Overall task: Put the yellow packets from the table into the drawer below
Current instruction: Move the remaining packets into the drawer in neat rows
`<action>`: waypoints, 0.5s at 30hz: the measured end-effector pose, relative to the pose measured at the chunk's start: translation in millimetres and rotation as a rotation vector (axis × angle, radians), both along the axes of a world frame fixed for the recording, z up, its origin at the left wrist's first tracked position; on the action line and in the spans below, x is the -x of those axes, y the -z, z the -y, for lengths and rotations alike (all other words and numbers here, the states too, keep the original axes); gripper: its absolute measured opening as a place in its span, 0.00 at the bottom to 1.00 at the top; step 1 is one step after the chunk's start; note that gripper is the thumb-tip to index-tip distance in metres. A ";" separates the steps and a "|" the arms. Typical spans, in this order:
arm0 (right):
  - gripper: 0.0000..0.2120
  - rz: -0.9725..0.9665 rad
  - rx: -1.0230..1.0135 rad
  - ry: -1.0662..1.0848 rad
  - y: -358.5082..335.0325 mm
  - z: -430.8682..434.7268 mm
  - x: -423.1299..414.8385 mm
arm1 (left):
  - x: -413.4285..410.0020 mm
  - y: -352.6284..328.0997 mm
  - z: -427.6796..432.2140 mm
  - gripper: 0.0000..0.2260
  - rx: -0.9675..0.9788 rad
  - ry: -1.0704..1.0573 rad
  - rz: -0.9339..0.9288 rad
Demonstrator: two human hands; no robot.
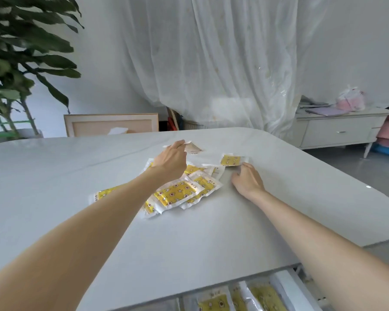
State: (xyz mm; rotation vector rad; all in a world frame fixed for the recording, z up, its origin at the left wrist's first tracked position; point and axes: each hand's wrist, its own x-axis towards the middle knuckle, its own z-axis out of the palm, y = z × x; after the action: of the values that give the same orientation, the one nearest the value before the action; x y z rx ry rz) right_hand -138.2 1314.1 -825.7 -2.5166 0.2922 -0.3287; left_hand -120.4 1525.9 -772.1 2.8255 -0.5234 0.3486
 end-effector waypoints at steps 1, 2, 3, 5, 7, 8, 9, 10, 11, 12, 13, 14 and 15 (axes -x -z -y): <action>0.15 -0.004 -0.060 0.022 -2.1 -2.3 10.4 | 15.0 -4.2 -5.9 0.20 0.008 -0.015 0.002; 0.14 -0.002 -0.113 0.041 -3.9 -4.2 19.9 | 29.9 -8.9 -11.5 0.20 0.022 -0.027 0.005; 0.14 -0.010 -0.172 0.058 -5.9 -6.5 28.9 | 43.2 -13.2 -16.5 0.20 0.040 -0.031 0.013; 0.15 -0.028 -0.276 0.085 -11.4 -13.0 49.0 | 70.2 -21.4 -27.8 0.21 0.066 -0.031 0.038; 0.15 -0.038 -0.319 0.100 -12.3 -21.8 70.7 | 99.4 -24.4 -41.0 0.21 0.064 -0.046 0.059; 0.15 -0.022 -0.323 0.103 -12.9 -27.1 80.8 | 112.3 -24.8 -47.2 0.21 0.046 -0.056 0.066; 0.14 0.000 -0.320 0.106 -14.6 -33.7 92.7 | 124.4 -24.9 -53.6 0.21 0.019 -0.072 0.053; 0.14 0.024 -0.290 0.102 -16.2 -40.3 105.0 | 137.6 -24.1 -59.7 0.21 -0.014 -0.093 0.023; 0.14 0.042 -0.249 0.086 -17.3 -47.0 115.8 | 148.3 -22.0 -65.2 0.21 -0.055 -0.113 -0.021; 0.14 0.062 -0.202 0.063 -16.7 -53.8 127.2 | 159.4 -18.6 -70.4 0.21 -0.098 -0.124 -0.065; 0.13 0.072 -0.157 0.039 -16.3 -61.5 139.5 | 169.9 -15.2 -75.2 0.20 -0.139 -0.124 -0.104; 0.13 0.078 -0.106 0.017 -15.9 -68.8 151.7 | 180.4 -12.3 -79.2 0.19 -0.182 -0.116 -0.135; 0.15 0.088 -0.063 -0.002 -14.2 -75.1 162.0 | 190.0 -8.7 -82.1 0.19 -0.239 -0.103 -0.157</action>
State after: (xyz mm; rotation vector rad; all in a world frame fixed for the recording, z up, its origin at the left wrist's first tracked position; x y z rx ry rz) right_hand -300.2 1389.3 -811.5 -2.4325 0.2617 -0.4211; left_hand -310.4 1607.9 -763.4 3.0847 -0.4118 0.0852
